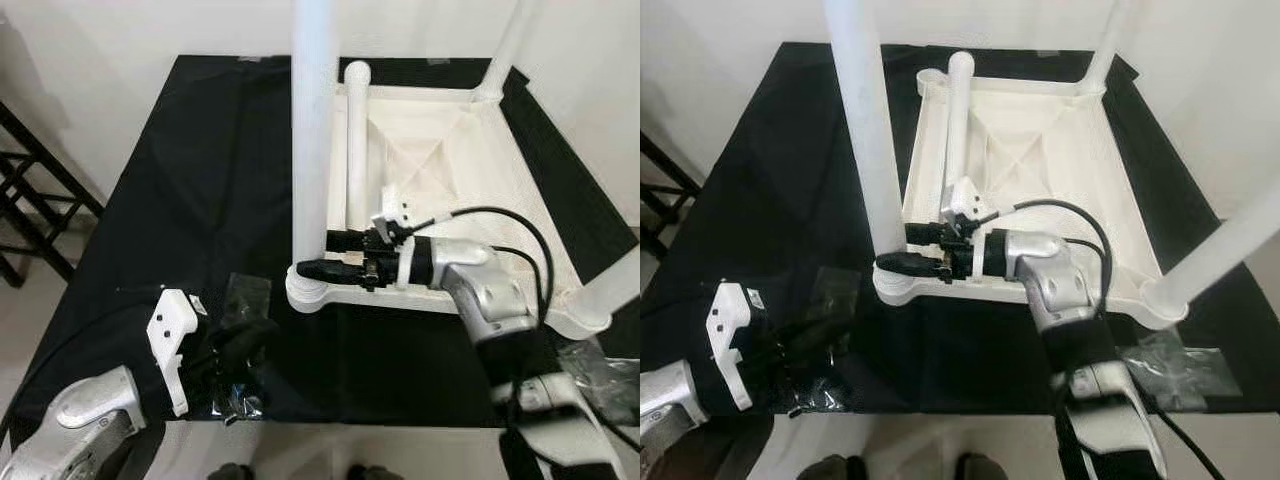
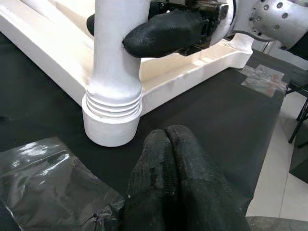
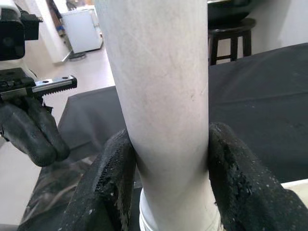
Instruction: Building children table
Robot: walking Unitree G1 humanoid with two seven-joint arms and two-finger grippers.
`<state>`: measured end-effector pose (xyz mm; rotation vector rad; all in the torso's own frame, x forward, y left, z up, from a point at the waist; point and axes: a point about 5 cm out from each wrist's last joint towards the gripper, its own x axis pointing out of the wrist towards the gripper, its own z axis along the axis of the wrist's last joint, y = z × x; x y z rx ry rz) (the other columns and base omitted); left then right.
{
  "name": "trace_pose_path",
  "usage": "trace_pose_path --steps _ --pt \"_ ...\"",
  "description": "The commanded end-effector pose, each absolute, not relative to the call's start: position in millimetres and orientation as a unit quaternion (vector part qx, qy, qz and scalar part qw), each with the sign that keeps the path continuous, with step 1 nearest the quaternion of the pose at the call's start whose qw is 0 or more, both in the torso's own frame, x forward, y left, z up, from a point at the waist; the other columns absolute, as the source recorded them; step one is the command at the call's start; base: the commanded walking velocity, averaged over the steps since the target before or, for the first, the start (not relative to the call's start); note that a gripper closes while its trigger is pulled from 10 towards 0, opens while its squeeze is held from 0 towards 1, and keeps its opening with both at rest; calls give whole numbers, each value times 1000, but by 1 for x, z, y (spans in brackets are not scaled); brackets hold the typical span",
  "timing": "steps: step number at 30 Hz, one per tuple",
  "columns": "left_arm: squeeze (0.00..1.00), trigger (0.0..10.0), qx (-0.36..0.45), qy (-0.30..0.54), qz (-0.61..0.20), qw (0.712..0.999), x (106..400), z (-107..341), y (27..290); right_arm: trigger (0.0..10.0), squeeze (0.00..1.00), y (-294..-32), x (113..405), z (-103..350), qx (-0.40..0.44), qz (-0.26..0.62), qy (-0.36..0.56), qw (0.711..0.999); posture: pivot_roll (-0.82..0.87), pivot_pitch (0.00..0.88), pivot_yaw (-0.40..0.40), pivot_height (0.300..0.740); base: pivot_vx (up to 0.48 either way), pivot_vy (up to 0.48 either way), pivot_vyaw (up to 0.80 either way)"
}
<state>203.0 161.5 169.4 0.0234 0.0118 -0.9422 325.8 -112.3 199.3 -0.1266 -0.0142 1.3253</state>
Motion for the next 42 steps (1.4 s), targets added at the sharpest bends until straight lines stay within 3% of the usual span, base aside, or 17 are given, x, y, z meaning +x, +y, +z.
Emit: trace_pose_path --steps 1,3,4,6,15,16,17,18,19,20,27,28,29,37,40,41,42 --pt "0 10000 8 9 -457 890 199 170 162 0 0 -99 311 180 -16 434 -6 901 86 207 -59 740 0 0 0" --pt "0 10000 8 9 -457 890 199 170 162 0 0 -99 311 180 -16 434 -6 901 86 207 -59 740 0 0 0" --pt "0 10000 8 8 -456 890 199 171 163 0 0 -102 299 166 27 292 20 956 86 207 -59 740 0 0 0" --pt "0 10000 9 8 -455 890 200 171 164 0 0 -97 282 157 37 234 38 971 62 204 -30 740 0 0 0" --pt "0 10000 10 6 -449 893 200 169 164 0 0 -85 274 152 -2 286 30 958 84 189 -52 740 0 0 0" --pt "0 10000 10 5 -447 894 200 169 164 4078 0 -83 273 154 -7 283 31 959 82 183 -53 740 0 0 0" --pt "0 10000 10 5 -447 894 200 169 164 4078 0 -83 273 154 -7 283 31 959 82 183 -53 740 0 0 0" --pt "0 10000 10 6 -448 894 201 169 164 10000 0 -80 274 159 8 304 24 952 82 179 -52 740 0 0 0" --pt "0 10000 10 6 -448 894 201 169 164 10000 0 -80 274 159 8 304 24 952 82 179 -52 740 0 0 0" --pt "0 10000 9 7 -450 893 201 169 164 10000 1000 -76 273 168 35 336 12 941 82 177 -50 740 0 0 0" --pt "0 10000 8 9 -454 891 202 168 163 10000 1000 -73 278 202 34 500 -50 864 90 165 -42 740 0 0 0" --pt "0 10000 8 9 -454 891 202 167 162 10000 827 -75 281 207 14 541 -60 839 93 164 -40 740 0 0 0" --pt "0 10000 7 9 -454 891 203 167 162 10000 0 -79 285 210 -10 575 -61 816 99 162 -38 740 0 0 0" --pt "0 10000 8 9 -454 891 204 166 161 10000 0 -91 313 216 -16 683 -24 730 125 151 -37 740 0 0 0" --pt "0 10000 8 10 -454 891 204 166 161 10000 0 -90 320 219 -7 691 -16 722 131 150 -39 740 0 0 0" --pt "0 10000 8 10 -454 891 204 166 161 4000 0 -90 326 221 -3 698 -10 716 132 150 -40 740 0 0 0" --pt "0 10000 8 10 -454 891 204 166 161 0 0 -89 330 225 -2 705 -4 709 136 150 -41 740 0 0 0"
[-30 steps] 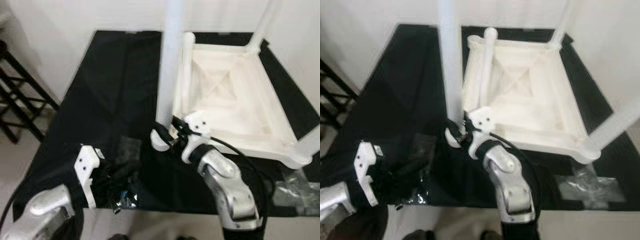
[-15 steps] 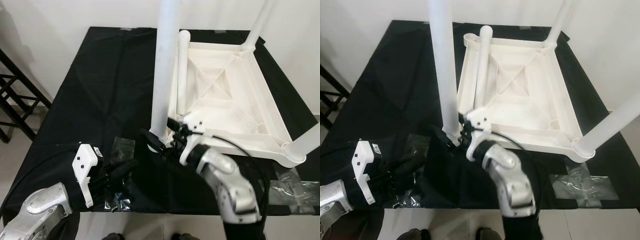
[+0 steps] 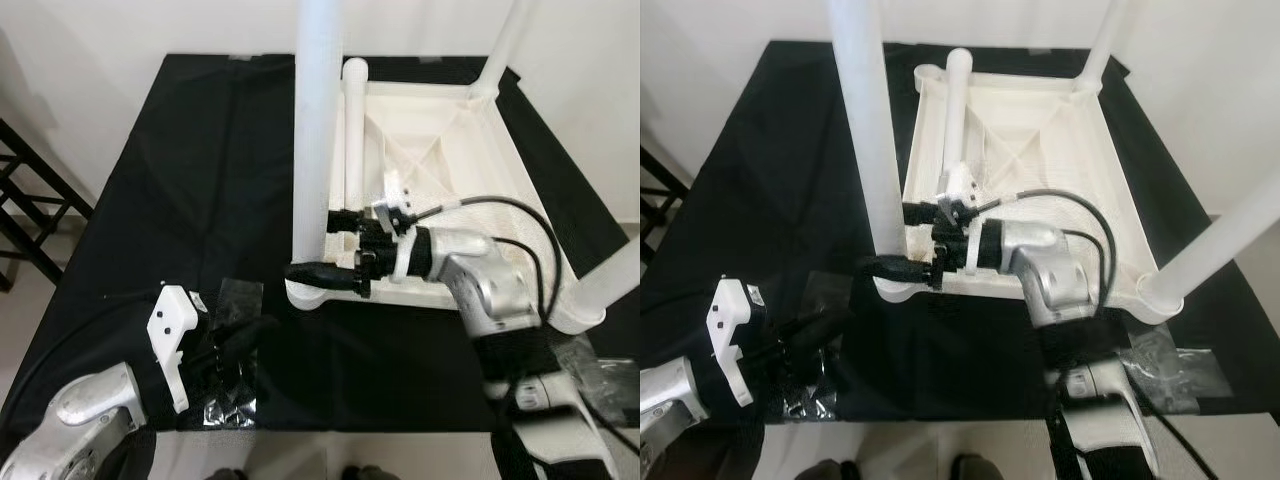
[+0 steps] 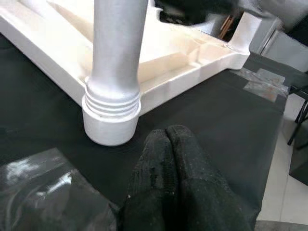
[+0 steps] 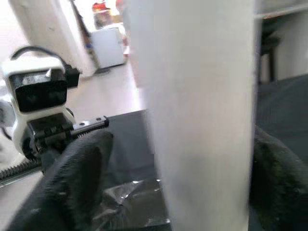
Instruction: Building children table
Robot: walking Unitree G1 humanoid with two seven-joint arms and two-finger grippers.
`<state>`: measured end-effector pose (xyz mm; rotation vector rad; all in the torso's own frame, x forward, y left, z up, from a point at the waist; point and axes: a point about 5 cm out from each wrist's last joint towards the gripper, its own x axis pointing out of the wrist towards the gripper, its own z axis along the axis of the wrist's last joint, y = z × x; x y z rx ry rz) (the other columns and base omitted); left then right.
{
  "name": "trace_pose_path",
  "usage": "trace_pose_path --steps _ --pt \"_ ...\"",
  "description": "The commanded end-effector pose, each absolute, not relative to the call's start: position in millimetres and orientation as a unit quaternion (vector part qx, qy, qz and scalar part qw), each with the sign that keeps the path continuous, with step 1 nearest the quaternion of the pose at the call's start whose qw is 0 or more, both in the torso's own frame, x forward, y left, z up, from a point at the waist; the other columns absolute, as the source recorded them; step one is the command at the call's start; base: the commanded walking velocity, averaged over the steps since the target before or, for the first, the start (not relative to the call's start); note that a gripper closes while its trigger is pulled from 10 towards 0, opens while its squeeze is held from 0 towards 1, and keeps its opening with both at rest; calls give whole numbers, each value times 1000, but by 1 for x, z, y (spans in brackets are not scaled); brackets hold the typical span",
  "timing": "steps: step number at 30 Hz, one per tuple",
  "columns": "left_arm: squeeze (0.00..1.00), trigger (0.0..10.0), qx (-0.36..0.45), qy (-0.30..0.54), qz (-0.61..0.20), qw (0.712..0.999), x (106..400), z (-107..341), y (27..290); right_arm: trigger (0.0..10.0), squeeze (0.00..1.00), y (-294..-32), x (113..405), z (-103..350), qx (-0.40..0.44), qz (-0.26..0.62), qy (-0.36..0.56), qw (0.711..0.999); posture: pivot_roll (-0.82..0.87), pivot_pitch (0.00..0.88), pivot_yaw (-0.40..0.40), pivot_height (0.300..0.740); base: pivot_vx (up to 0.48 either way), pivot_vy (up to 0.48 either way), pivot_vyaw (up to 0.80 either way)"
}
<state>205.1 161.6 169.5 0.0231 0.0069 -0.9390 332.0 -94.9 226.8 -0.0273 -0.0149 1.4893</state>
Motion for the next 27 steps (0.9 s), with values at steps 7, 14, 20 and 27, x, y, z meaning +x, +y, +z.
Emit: trace_pose_path --steps 7,14,20,27 --pt "0 10000 8 10 -454 891 204 165 161 0 0 -90 336 230 -4 726 7 688 137 152 -42 740 0 0 0" --pt "0 10000 7 8 -455 891 204 166 160 0 0 -99 332 214 -8 731 11 682 130 158 -44 740 0 0 0" --pt "0 10000 6 8 -456 890 201 168 162 0 0 -93 290 168 -1 593 34 804 114 184 -47 740 0 0 0" --pt "0 10000 7 10 -457 890 201 170 166 0 0 -106 270 141 -13 155 93 983 71 192 -19 740 0 0 0"
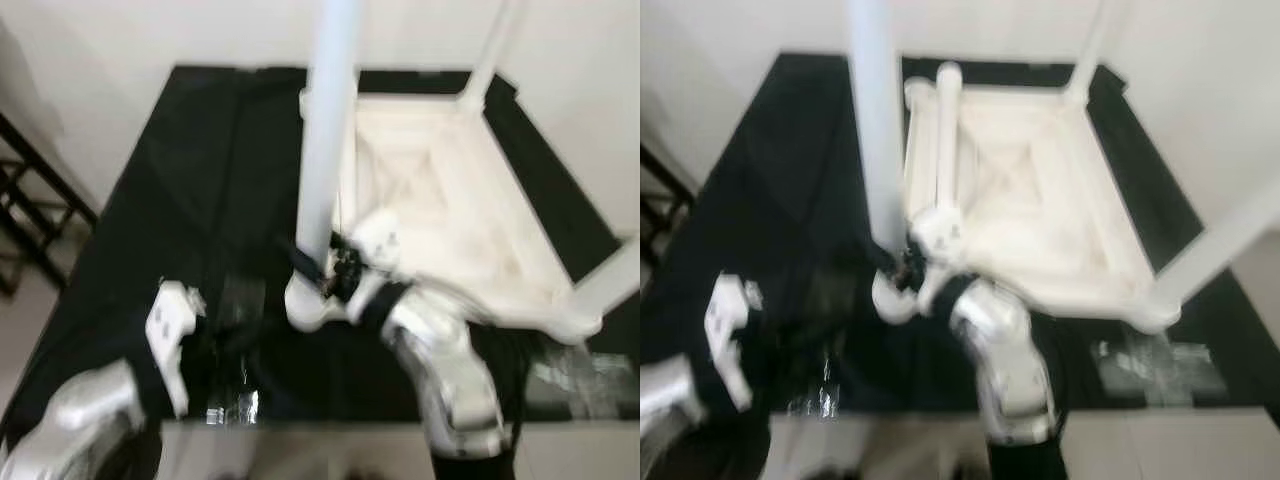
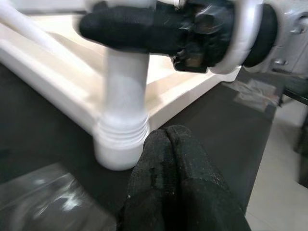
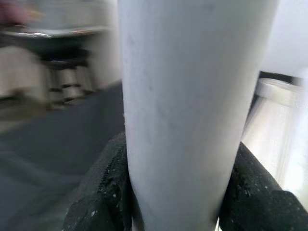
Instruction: Building children table
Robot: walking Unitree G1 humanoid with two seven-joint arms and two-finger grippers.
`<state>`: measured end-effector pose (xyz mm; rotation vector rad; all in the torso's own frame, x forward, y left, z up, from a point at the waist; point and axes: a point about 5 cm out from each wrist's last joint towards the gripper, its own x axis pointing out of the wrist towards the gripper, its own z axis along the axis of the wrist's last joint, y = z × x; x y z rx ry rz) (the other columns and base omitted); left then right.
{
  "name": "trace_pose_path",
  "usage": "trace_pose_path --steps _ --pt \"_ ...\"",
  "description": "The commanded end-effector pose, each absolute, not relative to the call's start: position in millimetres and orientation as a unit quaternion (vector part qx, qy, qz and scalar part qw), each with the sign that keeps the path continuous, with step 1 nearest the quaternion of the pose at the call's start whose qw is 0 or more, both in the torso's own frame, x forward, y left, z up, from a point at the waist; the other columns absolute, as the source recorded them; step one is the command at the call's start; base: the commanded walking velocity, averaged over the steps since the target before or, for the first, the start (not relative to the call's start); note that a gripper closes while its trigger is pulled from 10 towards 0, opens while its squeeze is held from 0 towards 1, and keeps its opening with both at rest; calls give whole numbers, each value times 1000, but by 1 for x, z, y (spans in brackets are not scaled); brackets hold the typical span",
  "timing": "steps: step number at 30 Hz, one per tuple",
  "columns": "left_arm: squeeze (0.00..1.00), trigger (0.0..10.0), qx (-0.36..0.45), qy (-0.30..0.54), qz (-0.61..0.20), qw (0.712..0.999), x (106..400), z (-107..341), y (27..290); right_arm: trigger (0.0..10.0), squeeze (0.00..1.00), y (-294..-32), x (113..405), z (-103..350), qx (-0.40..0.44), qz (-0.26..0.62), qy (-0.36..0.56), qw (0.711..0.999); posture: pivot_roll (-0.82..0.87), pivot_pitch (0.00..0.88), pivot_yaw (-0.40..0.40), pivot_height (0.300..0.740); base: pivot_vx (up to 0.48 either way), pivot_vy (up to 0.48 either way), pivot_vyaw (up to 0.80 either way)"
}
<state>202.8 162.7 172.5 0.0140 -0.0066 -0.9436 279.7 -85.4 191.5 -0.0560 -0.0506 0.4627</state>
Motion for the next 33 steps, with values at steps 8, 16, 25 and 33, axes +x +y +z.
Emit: trace_pose_path --steps 8,16,25,33 --pt "0 10000 8 10 -455 890 202 170 167 0 0 -105 267 150 -37 204 64 976 97 190 -34 740 0 0 0" --pt "0 10000 8 11 -456 890 203 169 166 10000 1000 -92 274 181 36 332 25 942 98 182 -30 740 0 0 0" --pt "0 10000 7 8 -456 890 205 168 163 10000 0 -111 289 211 17 558 -39 829 114 164 -36 740 0 0 0" --pt "0 10000 7 8 -456 890 207 166 161 10000 0 -114 316 209 11 655 3 756 124 144 -37 740 0 0 0"
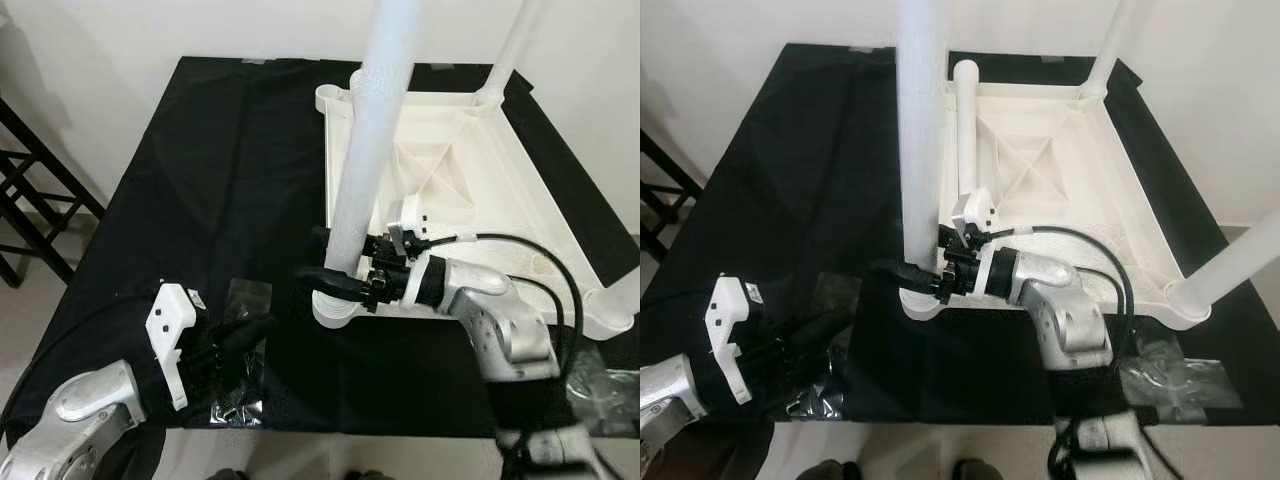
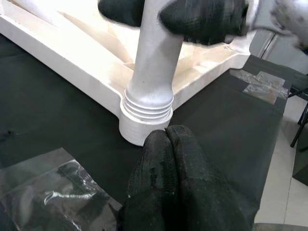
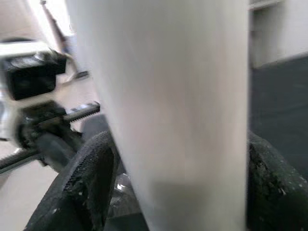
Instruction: Building children table
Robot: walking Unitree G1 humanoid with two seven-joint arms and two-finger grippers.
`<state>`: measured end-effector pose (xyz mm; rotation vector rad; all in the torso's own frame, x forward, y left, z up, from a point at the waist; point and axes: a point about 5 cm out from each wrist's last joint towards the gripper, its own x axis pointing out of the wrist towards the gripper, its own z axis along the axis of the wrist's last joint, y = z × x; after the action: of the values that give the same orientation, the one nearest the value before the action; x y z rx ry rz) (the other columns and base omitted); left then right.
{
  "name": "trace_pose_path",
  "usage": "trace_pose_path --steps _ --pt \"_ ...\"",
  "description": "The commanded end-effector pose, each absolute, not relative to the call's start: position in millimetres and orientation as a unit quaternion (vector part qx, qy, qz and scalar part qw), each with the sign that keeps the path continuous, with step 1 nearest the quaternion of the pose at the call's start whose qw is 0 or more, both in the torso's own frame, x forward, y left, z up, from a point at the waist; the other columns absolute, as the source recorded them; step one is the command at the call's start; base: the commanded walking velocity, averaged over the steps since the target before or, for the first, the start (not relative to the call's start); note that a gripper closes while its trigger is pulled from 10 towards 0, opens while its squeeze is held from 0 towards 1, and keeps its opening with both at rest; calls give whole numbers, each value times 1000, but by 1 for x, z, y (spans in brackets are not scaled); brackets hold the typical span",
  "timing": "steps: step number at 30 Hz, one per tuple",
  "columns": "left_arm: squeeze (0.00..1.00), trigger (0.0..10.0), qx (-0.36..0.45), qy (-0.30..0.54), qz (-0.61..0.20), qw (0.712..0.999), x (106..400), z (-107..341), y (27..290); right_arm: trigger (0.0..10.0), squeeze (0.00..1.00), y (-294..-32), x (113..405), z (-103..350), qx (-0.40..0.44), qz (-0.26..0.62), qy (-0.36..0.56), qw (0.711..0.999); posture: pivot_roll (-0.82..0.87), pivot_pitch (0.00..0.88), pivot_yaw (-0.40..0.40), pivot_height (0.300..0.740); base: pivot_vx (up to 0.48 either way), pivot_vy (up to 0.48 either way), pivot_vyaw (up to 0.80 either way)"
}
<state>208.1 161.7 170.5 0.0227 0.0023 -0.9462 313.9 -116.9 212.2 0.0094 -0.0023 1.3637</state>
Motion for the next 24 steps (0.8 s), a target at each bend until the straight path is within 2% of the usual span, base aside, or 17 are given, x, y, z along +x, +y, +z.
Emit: trace_pose_path --steps 1,2,3,4,5,15,17,20,21,22,23,24 --pt "0 10000 7 8 -456 890 207 165 161 10000 0 -114 323 211 12 658 3 753 125 144 -37 740 0 0 0" --pt "0 10000 7 8 -456 890 207 165 161 10000 0 -114 323 211 12 658 3 753 125 144 -37 740 0 0 0" --pt "0 10000 7 8 -456 890 207 165 161 3451 0 -114 329 213 13 656 4 754 127 141 -38 740 0 0 0" --pt "0 10000 7 8 -455 890 207 165 160 3451 0 -115 333 214 13 658 3 753 127 141 -38 740 0 0 0" --pt "0 10000 7 7 -455 890 207 165 160 0 0 -115 338 213 7 658 10 753 131 138 -41 740 0 0 0" --pt "0 10000 6 7 -456 890 206 164 159 0 0 -127 342 203 -11 670 33 741 122 137 -41 740 0 0 0" --pt "0 10000 5 7 -456 890 205 164 159 0 0 -133 339 201 -25 662 27 748 118 140 -45 740 0 0 0" --pt "0 10000 5 6 -457 890 205 164 158 0 0 -135 333 193 -68 626 20 777 114 147 -50 740 0 0 0" --pt "0 10000 5 6 -457 890 205 164 158 0 0 -135 333 193 -68 626 20 777 114 147 -50 740 0 0 0" --pt "0 10000 6 5 -456 890 204 165 159 0 0 -126 324 181 -69 577 28 813 101 157 -55 740 0 0 0" --pt "0 10000 6 4 -455 890 204 166 160 0 0 -111 316 167 -63 460 25 885 96 165 -54 740 0 0 0" --pt "0 10000 7 4 -455 891 203 167 161 0 0 -105 310 161 -55 363 23 930 93 169 -52 740 0 0 0"
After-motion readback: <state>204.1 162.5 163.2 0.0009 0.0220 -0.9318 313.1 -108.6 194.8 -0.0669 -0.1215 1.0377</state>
